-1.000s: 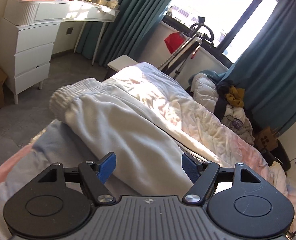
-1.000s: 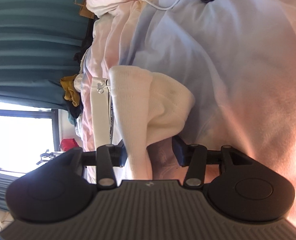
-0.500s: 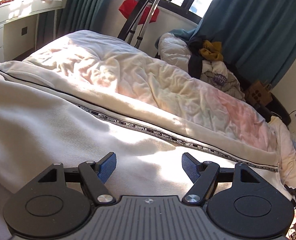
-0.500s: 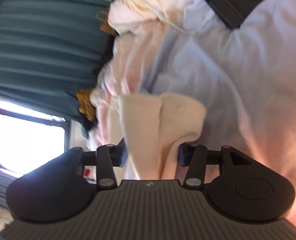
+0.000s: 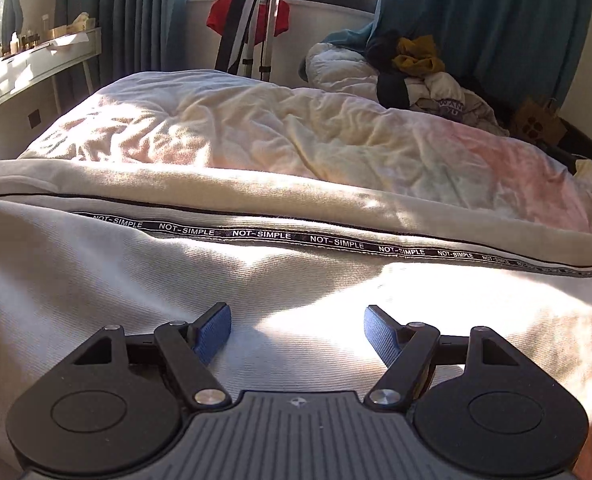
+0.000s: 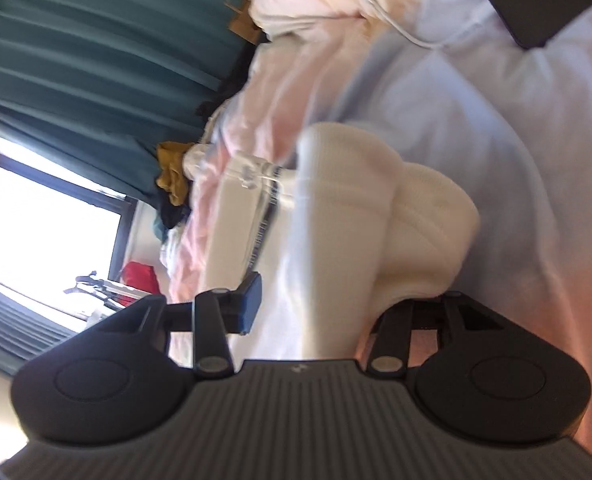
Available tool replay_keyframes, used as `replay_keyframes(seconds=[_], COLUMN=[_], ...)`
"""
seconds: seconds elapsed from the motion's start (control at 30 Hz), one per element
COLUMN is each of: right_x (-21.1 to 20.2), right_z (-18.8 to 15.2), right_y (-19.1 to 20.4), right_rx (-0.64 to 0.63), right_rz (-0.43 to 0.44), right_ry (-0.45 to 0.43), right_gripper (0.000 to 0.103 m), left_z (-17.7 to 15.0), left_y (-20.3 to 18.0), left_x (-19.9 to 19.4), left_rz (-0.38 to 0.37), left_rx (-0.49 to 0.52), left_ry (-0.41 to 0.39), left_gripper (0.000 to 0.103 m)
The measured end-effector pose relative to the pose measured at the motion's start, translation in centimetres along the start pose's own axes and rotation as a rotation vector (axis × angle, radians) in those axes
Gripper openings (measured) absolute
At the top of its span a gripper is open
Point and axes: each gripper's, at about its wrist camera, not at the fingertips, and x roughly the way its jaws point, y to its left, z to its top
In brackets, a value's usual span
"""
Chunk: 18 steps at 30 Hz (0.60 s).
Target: Fold clothes
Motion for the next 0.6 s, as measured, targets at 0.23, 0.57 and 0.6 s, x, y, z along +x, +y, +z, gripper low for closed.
replay_keyframes(seconds=[0.23, 0.57, 0.6], right_x=[-2.0, -6.7, -7.2], right_z=[-0.3, -5.2, -6.0], right_y=[4.5, 18.6, 20.1], right_rx=[-0.195, -0.544, -0.580], right_rz=[-0.058, 0.047, 0.060], right_ry=[-0.105, -0.238, -0.248], right_gripper=[0.014, 0.013, 0.013], left_z=[0.5, 1.2, 1.3], left_y=[1.4, 3.3, 3.5], left_x=[-0.1, -2.3, -2.4], left_rz=[-0.017, -0.054, -0.065], left_rx=[-0.046, -0.106, -0.113], left_ry=[-0.011, -0.057, -0.059], left_gripper=[0.075, 0.075, 0.075])
